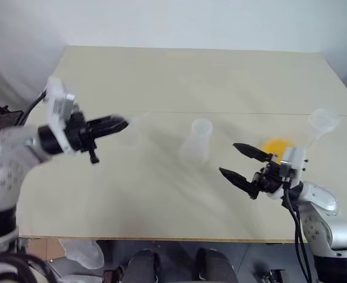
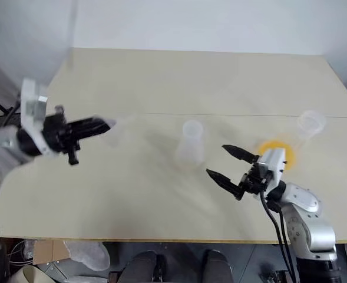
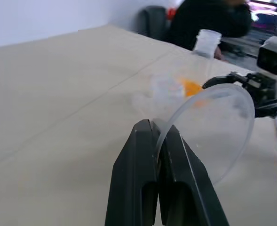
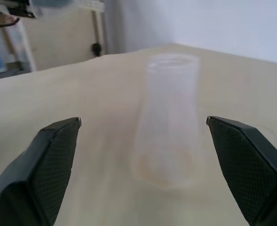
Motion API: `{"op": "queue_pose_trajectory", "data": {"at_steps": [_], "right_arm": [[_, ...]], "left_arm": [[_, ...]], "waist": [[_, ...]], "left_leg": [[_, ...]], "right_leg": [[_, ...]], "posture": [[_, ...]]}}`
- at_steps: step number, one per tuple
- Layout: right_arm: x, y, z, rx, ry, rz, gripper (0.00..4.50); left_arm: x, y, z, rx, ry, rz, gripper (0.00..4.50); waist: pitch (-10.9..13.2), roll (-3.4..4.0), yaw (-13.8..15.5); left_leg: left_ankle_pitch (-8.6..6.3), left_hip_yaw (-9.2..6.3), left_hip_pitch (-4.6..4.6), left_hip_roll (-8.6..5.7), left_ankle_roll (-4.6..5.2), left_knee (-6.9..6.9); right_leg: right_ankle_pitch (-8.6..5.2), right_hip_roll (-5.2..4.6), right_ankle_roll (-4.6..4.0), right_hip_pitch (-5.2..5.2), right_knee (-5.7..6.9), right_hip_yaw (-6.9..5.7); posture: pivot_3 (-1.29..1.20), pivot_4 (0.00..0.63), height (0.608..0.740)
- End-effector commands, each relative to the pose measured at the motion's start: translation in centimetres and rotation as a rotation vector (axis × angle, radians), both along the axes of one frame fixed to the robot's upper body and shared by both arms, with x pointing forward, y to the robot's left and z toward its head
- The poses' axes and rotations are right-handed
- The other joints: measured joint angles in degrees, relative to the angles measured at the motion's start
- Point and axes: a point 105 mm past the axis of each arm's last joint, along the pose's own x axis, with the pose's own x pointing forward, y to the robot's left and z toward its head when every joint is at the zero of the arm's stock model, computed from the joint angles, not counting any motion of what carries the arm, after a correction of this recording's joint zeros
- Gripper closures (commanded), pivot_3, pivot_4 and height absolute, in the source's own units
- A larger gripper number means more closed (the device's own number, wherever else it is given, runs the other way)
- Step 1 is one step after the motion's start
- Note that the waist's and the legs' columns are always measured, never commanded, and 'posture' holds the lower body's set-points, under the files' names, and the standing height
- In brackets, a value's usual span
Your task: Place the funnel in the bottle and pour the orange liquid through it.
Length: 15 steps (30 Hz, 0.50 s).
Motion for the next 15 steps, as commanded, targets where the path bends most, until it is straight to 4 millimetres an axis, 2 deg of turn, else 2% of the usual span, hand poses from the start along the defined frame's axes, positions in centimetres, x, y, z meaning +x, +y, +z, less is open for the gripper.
{"op": "queue_pose_trajectory", "data": {"at_steps": [1, 3, 5, 9, 15], "right_arm": [[-1.1, -1.0, 1.9, 0.044, -0.088, -0.071, 0.0], [-1.5, -1.9, 2.2, 0.09, -0.107, -0.15, 0.0], [-1.8, -2.3, 2.2, 0.122, -0.109, -0.198, 0.0], [-2.8, -1.7, 1.0, 0.122, -0.094, -0.228, 0.0], [-3.0, -1.1, 0.6, 0.138, -0.105, -0.259, 0.0]], "left_arm": [[1.0, -1.2, 1.1, 0.076, 0.141, -0.076, 4.47], [1.7, -2.6, 2.7, 0.088, 0.198, -0.141, 4.47], [1.9, -3.7, 3.4, 0.128, 0.267, -0.198, 4.47], [1.9, -6.1, 4.2, 0.214, 0.39, -0.296, 4.47], [2.5, -8.8, 4.8, 0.266, 0.447, -0.372, 4.47]], "waist": [[0.04, -0.04, 0.04], [0.06, -0.07, 0.06], [0.1, -0.14, 0.11], [0.1, -0.09, -0.01], [0.12, -0.08, -0.64]], "left_leg": [[0.02, 0.0, -0.05, 0.02, -0.03, -0.01], [0.03, 0.16, -0.08, 0.08, -0.08, 0.0], [0.03, 0.48, -0.13, 0.12, -0.12, 0.01], [0.05, 0.69, -0.03, 0.19, -0.22, -0.12], [0.07, 0.94, -0.11, 0.27, -0.27, -0.11]], "right_leg": [[-0.01, 0.07, 0.01, -0.03, -0.01, 0.02], [-0.01, 0.2, 0.01, -0.06, -0.06, 0.08], [-0.02, 0.3, 0.03, -0.08, -0.11, 0.16], [-0.04, 0.49, 0.05, -0.16, -0.18, 0.53], [-0.07, 0.55, 0.01, -0.48, -0.03, 0.84]], "posture": [[0.0, 0.15, 0.74], [0.0, 0.15, 0.74], [0.0, 0.15, 0.74], [0.0, 0.15, 0.74], [0.0, 0.15, 0.74]]}}
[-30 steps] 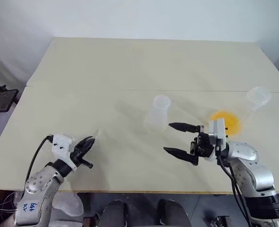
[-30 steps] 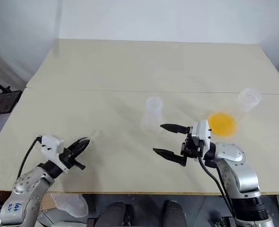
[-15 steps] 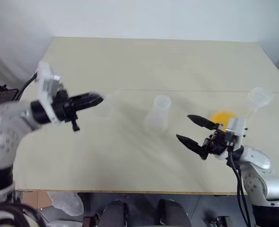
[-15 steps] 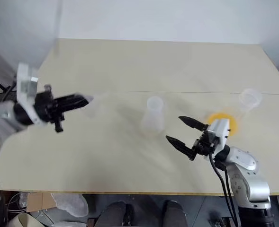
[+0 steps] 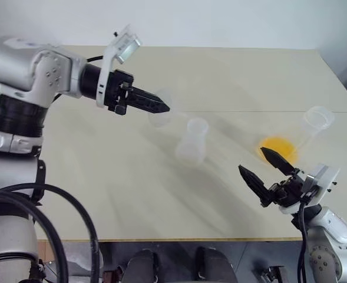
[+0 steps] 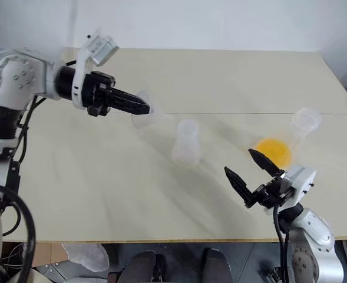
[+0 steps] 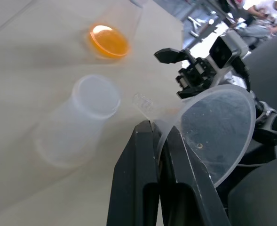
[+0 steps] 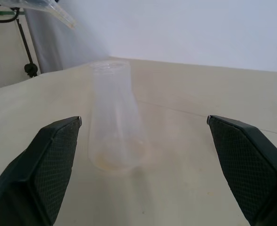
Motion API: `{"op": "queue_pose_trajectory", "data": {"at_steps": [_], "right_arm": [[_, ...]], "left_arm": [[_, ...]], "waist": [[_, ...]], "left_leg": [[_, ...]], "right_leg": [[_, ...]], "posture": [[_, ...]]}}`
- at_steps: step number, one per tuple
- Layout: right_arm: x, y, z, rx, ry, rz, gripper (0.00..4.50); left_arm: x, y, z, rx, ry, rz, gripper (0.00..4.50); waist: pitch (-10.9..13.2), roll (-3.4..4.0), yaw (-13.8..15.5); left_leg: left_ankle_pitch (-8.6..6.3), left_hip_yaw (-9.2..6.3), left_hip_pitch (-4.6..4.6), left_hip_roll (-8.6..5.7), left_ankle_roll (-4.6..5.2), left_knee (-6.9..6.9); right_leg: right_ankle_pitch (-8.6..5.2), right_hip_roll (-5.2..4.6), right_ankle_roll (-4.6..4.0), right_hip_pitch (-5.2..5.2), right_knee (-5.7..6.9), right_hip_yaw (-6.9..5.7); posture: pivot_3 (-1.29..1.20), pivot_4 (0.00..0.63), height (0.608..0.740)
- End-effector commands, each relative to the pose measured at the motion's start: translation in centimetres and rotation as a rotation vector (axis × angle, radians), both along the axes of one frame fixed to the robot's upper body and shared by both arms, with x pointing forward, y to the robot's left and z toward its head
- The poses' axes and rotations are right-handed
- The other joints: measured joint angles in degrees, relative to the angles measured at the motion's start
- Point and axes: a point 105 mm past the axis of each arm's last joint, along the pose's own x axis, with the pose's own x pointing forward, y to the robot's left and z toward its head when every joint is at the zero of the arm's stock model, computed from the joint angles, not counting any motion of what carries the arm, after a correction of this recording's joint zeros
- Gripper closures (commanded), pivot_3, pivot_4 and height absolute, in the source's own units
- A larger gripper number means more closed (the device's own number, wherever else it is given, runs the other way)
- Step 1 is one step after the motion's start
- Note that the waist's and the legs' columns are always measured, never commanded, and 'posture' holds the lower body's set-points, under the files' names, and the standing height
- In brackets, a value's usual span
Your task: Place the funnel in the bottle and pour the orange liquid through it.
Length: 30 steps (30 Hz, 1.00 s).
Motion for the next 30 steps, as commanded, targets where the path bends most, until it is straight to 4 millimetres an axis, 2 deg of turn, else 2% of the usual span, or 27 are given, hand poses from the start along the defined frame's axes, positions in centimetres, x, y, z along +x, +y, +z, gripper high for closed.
{"op": "queue_pose_trajectory", "data": {"at_steps": [1, 8, 19, 23, 27, 30], "right_arm": [[-0.6, 0.8, 1.0, 0.0, -0.065, -0.004, 0.0], [-1.0, 1.3, 0.5, 0.014, -0.063, -0.012, 0.0], [-1.2, 1.7, 0.2, 0.026, -0.055, -0.015, 0.0], [-1.2, 1.7, 0.3, 0.027, -0.056, -0.012, 0.0], [-1.2, 1.6, 0.3, 0.023, -0.055, -0.009, 0.0], [-1.1, 1.6, 0.3, 0.021, -0.054, -0.006, 0.0]], "left_arm": [[0.0, -1.2, 0.8, 0.02, -0.004, -0.041, 4.47], [1.9, -2.7, -1.2, 0.12, 0.004, -0.003, 4.47], [3.1, -4.3, -2.0, 0.168, -0.019, 0.029, 4.47], [3.3, -4.2, -1.4, 0.168, -0.049, 0.036, 3.55], [3.8, -3.6, -1.0, 0.172, -0.077, 0.057, 2.3], [4.1, -4.0, -0.9, 0.138, -0.083, 0.072, 1.36]], "waist": [[0.0, 0.0, -0.05], [0.03, -0.05, -0.14], [0.05, -0.09, 0.19], [0.06, -0.1, 0.21], [0.06, -0.1, 0.22], [0.06, -0.1, 0.44]], "left_leg": [[0.0, 0.02, 0.0, 0.0, 0.0, 0.0], [0.0, 0.05, -0.19, 0.0, 0.01, 0.08], [0.0, 0.01, -0.21, 0.01, 0.02, 0.15], [0.0, 0.01, -0.21, 0.01, 0.03, 0.18], [0.0, 0.01, -0.22, 0.0, 0.03, 0.17], [0.0, 0.02, -0.22, 0.0, 0.03, 0.17]], "right_leg": [[0.0, 0.0, 0.0, -0.06, 0.08, 0.02], [0.0, -0.01, 0.0, -0.47, 0.33, 0.37], [0.0, -0.02, 0.0, -0.5, 0.39, 0.42], [0.0, -0.01, 0.0, -0.5, 0.39, 0.44], [0.0, -0.02, 0.0, -0.53, 0.41, 0.43], [0.0, -0.02, 0.0, -0.53, 0.41, 0.43]], "posture": [[0.0, 0.15, 0.74], [0.0, 0.15, 0.74], [0.0, 0.15, 0.74], [0.0, 0.15, 0.74], [0.0, 0.15, 0.74], [0.0, 0.15, 0.74]]}}
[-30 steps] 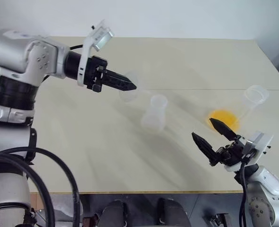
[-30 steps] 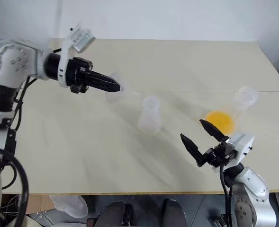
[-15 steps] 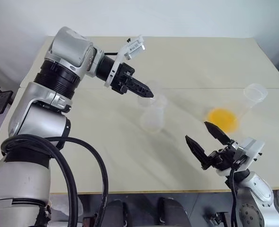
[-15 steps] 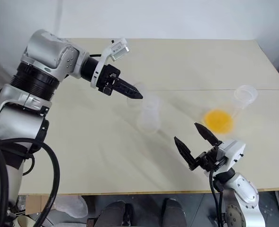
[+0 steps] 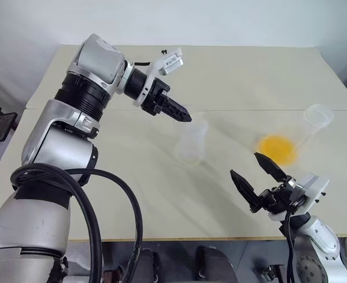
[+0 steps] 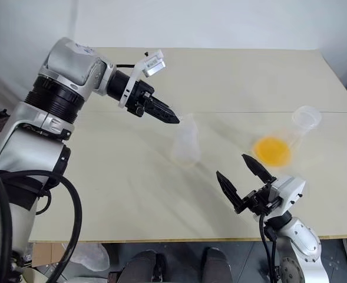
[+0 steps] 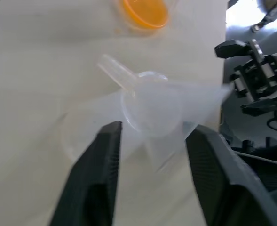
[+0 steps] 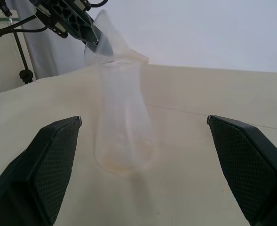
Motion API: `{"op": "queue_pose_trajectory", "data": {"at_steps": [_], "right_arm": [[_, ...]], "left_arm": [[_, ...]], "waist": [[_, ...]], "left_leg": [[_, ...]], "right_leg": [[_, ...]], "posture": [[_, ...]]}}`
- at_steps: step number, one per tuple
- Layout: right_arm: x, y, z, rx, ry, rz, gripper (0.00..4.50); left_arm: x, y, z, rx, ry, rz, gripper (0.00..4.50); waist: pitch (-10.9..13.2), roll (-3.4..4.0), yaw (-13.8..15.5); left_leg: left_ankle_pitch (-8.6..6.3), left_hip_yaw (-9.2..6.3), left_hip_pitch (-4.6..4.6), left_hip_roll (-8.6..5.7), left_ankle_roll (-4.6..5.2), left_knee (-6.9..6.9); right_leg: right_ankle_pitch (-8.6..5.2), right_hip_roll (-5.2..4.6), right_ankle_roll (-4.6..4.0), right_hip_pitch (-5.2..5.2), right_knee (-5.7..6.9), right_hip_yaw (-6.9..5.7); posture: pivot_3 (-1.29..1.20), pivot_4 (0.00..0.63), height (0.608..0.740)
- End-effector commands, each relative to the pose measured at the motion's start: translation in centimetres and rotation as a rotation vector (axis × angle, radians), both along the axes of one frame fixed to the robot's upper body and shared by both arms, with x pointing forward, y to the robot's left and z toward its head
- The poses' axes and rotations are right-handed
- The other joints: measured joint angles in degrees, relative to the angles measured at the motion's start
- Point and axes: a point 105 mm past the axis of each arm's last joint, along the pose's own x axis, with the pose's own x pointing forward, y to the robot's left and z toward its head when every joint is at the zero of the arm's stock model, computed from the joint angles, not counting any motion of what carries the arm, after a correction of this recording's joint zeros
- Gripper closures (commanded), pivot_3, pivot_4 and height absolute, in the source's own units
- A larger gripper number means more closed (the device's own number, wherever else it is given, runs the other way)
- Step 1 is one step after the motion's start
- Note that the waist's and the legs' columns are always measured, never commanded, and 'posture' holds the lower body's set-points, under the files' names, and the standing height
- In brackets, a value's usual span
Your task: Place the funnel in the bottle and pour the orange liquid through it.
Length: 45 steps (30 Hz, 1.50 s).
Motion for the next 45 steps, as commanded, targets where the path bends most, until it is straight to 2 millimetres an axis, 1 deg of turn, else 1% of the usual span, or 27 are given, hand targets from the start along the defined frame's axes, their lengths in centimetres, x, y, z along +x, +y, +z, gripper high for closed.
{"op": "queue_pose_trajectory", "data": {"at_steps": [1, 4, 7, 11, 16, 19, 22, 25, 26, 29, 34, 35, 37, 42, 45], "right_arm": [[-0.3, 0.3, 1.3, -0.004, -0.052, 0.017, 0.0], [-0.2, 0.3, 1.3, -0.005, -0.052, 0.021, 0.0], [-0.2, 0.3, 1.4, -0.007, -0.051, 0.025, 0.0], [-0.3, 0.4, 1.2, -0.005, -0.048, 0.027, 0.0], [-0.3, 0.4, 1.2, -0.002, -0.048, 0.026, 0.0], [-0.2, 0.4, 1.3, 0.0, -0.05, 0.027, 0.0], [-0.1, 0.5, 1.4, -0.002, -0.05, 0.031, 0.0], [-0.1, 0.5, 1.4, -0.003, -0.05, 0.033, 0.0], [-0.1, 0.5, 1.4, -0.004, -0.049, 0.034, 0.0], [0.0, 0.5, 1.3, -0.004, -0.046, 0.038, 0.0], [0.0, 0.6, 1.4, -0.004, -0.045, 0.042, 0.0], [0.1, 0.6, 1.4, -0.005, -0.045, 0.044, 0.0], [0.1, 0.6, 1.4, -0.006, -0.044, 0.046, 0.0], [0.1, 0.7, 1.3, -0.006, -0.04, 0.048, 0.0], [0.0, 0.7, 1.3, -0.008, -0.04, 0.047, 0.0]], "left_arm": [[-0.1, -0.9, 2.1, -0.062, -0.066, -0.022, 1.02], [-0.3, -1.2, 1.8, -0.069, -0.065, -0.047, 0.04], [0.2, -1.3, 1.5, -0.083, -0.09, -0.025, 0.01], [0.5, -1.2, 1.8, -0.13, -0.18, -0.048, 0.01], [0.6, -0.4, 0.3, -0.099, -0.184, -0.039, 0.01], [1.2, -0.4, 0.4, -0.123, -0.222, 0.003, 0.01], [1.1, -0.4, 0.9, -0.161, -0.23, 0.008, 0.01], [0.9, -0.2, 1.5, -0.187, -0.242, -0.005, 0.63], [0.8, 0.0, 1.6, -0.189, -0.237, -0.005, 0.92], [0.6, 0.5, 1.7, -0.192, -0.223, 0.001, 1.92], [0.6, 0.5, 1.5, -0.19, -0.224, 0.011, 3.52], [0.5, 0.5, 1.4, -0.188, -0.22, 0.005, 3.93], [0.5, 0.6, 1.4, -0.192, -0.22, 0.002, 4.47], [0.3, 1.1, 2.5, -0.238, -0.213, -0.009, 4.47], [1.0, 2.8, 2.8, -0.261, -0.286, 0.017, 4.47]], "waist": [[0.0, 0.0, 0.15], [0.0, -0.01, 0.25], [0.0, -0.01, 0.18], [0.0, 0.0, 0.15], [0.0, 0.0, 0.17], [0.0, -0.01, 0.26], [0.0, 0.0, 0.24], [0.0, 0.0, 0.22], [0.0, 0.0, 0.21], [0.0, 0.0, 0.16], [0.0, 0.0, 0.24], [0.0, 0.0, 0.23], [0.0, 0.0, 0.2], [0.0, 0.0, 0.13], [0.0, 0.0, 0.13]], "left_leg": [[0.0, -0.01, 0.0, 0.0, 0.0, 0.01], [0.0, -0.01, -0.01, 0.0, 0.0, 0.02], [0.0, -0.01, -0.01, 0.0, 0.01, 0.02], [0.0, -0.02, 0.0, 0.0, 0.01, 0.03], [0.0, -0.04, 0.0, 0.0, 0.01, 0.04], [0.0, -0.04, -0.01, 0.0, 0.01, 0.07], [0.0, -0.05, -0.01, 0.0, 0.01, 0.07], [0.0, -0.05, -0.01, 0.0, 0.01, 0.06], [0.0, -0.04, -0.01, 0.0, 0.01, 0.07], [0.0, -0.04, 0.0, 0.0, 0.01, 0.07], [0.0, -0.04, 0.0, 0.0, 0.01, 0.08], [0.0, -0.04, 0.0, -0.01, 0.01, 0.08], [0.0, -0.04, 0.0, -0.01, 0.01, 0.08], [0.0, -0.03, 0.0, -0.01, 0.01, 0.07], [0.0, -0.03, 0.0, 0.0, 0.01, 0.08]], "right_leg": [[0.0, 0.0, 0.0, 0.0, 0.0, 0.0], [0.0, -0.01, 0.0, 0.0, 0.0, 0.0], [0.0, 0.0, 0.0, 0.0, 0.01, 0.0], [0.0, -0.01, 0.0, 0.0, 0.04, 0.0], [0.0, 0.0, 0.0, 0.0, 0.07, 0.0], [0.0, -0.01, 0.0, 0.0, 0.08, -0.01], [0.0, -0.01, 0.0, 0.0, 0.09, -0.01], [0.0, -0.01, 0.0, 0.0, 0.11, -0.01], [0.0, -0.01, 0.0, 0.0, 0.11, -0.01], [0.0, -0.01, 0.0, 0.0, 0.12, -0.01], [0.0, -0.01, 0.0, 0.0, 0.13, -0.02], [0.0, -0.01, 0.0, 0.0, 0.14, -0.01], [0.0, -0.01, 0.0, 0.0, 0.14, -0.02], [0.0, -0.01, 0.0, 0.0, 0.14, -0.02], [0.0, -0.01, 0.0, 0.0, 0.15, -0.01]], "posture": [[0.0, 0.15, 0.74], [0.0, 0.15, 0.74], [0.0, 0.15, 0.74], [0.0, 0.15, 0.74], [0.0, 0.15, 0.74], [0.0, 0.15, 0.74], [0.0, 0.15, 0.74], [0.0, 0.15, 0.74], [0.0, 0.15, 0.74], [0.0, 0.15, 0.74], [0.0, 0.15, 0.74], [0.0, 0.15, 0.74], [0.0, 0.15, 0.74], [0.0, 0.15, 0.74], [0.0, 0.15, 0.74]]}}
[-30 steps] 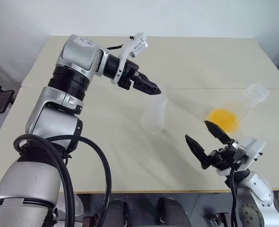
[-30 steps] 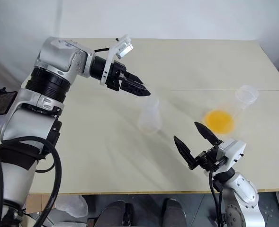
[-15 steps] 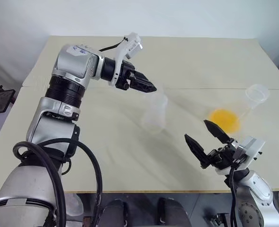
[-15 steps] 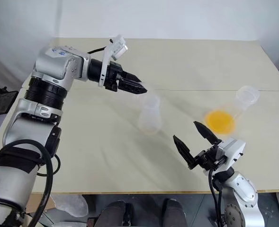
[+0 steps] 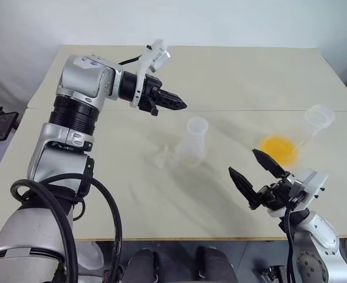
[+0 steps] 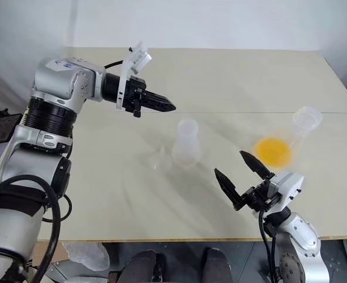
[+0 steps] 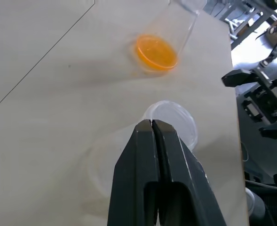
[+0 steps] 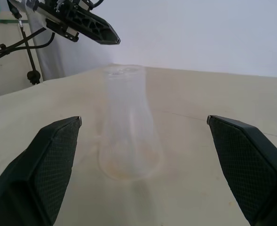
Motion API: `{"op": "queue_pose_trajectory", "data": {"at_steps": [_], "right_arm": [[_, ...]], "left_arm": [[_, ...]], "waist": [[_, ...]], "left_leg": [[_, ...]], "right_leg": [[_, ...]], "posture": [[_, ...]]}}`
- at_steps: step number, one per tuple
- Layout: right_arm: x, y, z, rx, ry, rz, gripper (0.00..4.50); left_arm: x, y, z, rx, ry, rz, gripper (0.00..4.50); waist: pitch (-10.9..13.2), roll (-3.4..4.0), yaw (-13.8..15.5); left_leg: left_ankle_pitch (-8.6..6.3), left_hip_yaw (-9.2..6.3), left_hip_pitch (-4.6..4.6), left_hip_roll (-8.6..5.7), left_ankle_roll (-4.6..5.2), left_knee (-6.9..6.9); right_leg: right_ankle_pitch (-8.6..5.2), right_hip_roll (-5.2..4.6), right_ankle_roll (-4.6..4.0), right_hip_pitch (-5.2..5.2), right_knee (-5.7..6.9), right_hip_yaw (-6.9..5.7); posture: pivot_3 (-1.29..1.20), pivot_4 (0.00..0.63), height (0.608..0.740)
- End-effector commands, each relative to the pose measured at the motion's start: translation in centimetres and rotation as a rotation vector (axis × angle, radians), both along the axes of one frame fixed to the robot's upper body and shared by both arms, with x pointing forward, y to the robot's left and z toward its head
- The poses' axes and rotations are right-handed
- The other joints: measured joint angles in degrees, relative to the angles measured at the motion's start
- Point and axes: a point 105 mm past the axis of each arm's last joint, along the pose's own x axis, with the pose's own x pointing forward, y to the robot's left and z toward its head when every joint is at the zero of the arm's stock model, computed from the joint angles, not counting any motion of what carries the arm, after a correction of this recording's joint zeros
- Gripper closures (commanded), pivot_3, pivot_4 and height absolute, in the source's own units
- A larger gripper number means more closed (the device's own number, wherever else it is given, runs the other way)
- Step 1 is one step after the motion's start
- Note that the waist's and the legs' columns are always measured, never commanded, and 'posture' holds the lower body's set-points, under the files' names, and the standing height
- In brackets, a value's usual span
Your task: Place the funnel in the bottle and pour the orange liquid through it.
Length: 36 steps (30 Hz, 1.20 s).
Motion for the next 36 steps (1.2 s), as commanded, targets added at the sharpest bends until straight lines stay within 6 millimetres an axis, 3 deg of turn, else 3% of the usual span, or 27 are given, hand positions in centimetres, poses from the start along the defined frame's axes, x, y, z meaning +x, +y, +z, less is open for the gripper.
{"op": "queue_pose_trajectory", "data": {"at_steps": [1, 5, 9, 13, 17, 19, 22, 25, 29, 36], "right_arm": [[-0.5, 0.1, 0.8, -0.002, -0.033, 0.011, 0.0], [-0.9, 0.5, 0.9, -0.048, -0.042, 0.042, 0.0], [-1.1, 2.0, 1.0, -0.103, -0.032, 0.158, 0.0], [-0.9, 2.4, 1.0, -0.125, -0.009, 0.231, 0.0], [0.0, 2.4, 1.0, -0.141, 0.015, 0.291, 0.0], [0.5, 2.4, 1.1, -0.161, 0.014, 0.315, 0.0], [1.1, 2.4, 1.3, -0.188, 0.023, 0.359, 0.0], [1.5, 2.3, 1.4, -0.215, 0.029, 0.381, 0.0], [1.7, 2.3, 1.7, -0.237, 0.036, 0.408, 0.0], [1.8, 0.8, 1.7, -0.278, 0.051, 0.378, 0.0]], "left_arm": [[0.3, 2.1, 1.7, -0.046, -0.125, 0.01, 4.47], [0.1, 5.2, 0.6, -0.073, -0.204, 0.048, 4.47], [-1.6, 10.2, -2.0, -0.134, -0.391, 0.174, 4.47], [-3.9, 13.8, -3.7, -0.192, -0.47, 0.337, 3.6], [-8.7, 18.8, -7.8, -0.141, -0.494, 0.537, 2.32], [-11.4, 19.7, -9.7, -0.114, -0.452, 0.595, 1.68], [-14.4, 18.4, -12.3, -0.083, -0.386, 0.597, 0.69], [-16.0, 16.1, -13.4, -0.124, -0.342, 0.603, 0.03], [-16.7, 12.6, -14.9, -0.138, -0.31, 0.576, 0.03], [-14.0, 8.0, -15.3, -0.172, -0.347, 0.616, 0.03]], "waist": [[0.0, 0.0, -0.02], [-0.02, 0.04, -0.75], [-0.04, 0.03, -1.98], [-0.02, -0.08, -1.82], [-0.06, -0.09, -1.77], [-0.1, -0.18, -1.75], [-0.16, -0.29, -0.7], [-0.21, -0.37, 0.39], [-0.26, -0.34, 0.27], [-0.31, -0.26, 0.27]], "left_leg": [[0.0, 0.0, 0.0, 0.0, 0.0, 0.0], [0.0, -0.05, 0.1, 0.01, 0.0, -0.07], [0.0, -0.14, 0.18, 0.06, 0.0, -0.05], [0.0, -0.28, 0.12, 0.1, 0.0, 0.05], [-0.05, -0.25, 0.2, 0.08, 0.06, 0.01], [-0.07, -0.22, 0.24, 0.11, 0.07, -0.01], [-0.07, -0.24, 0.24, 0.15, 0.06, 0.05], [-0.11, -0.35, 0.25, 0.25, 0.13, 0.19], [-0.14, -0.4, 0.32, 0.17, 0.18, 0.21], [-0.14, -0.33, 0.34, -0.03, 0.17, 0.19]], "right_leg": [[0.0, 0.0, 0.0, 0.0, 0.0, 0.0], [0.0, 0.0, 0.0, 0.0, 0.07, 0.02], [0.0, -0.01, -0.01, 0.0, 0.17, 0.1], [0.0, -0.02, -0.01, 0.01, 0.23, 0.06], [0.01, -0.09, -0.02, 0.08, 0.19, 0.13], [0.01, -0.06, -0.02, 0.1, 0.19, 0.14], [0.01, -0.08, -0.02, 0.16, 0.13, 0.16], [0.01, -0.12, -0.03, 0.31, 0.08, 0.37], [0.01, -0.09, -0.03, 0.42, 0.04, 0.6], [0.01, -0.04, -0.03, 0.4, 0.03, 0.61]], "posture": [[0.0, 0.15, 0.74], [0.0, 0.15, 0.74], [0.0, 0.15, 0.74], [0.0, 0.15, 0.74], [0.0, 0.15, 0.74], [0.0, 0.15, 0.74], [0.0, 0.15, 0.74], [0.0, 0.15, 0.74], [0.0, 0.15, 0.74], [0.0, 0.15, 0.74]]}}
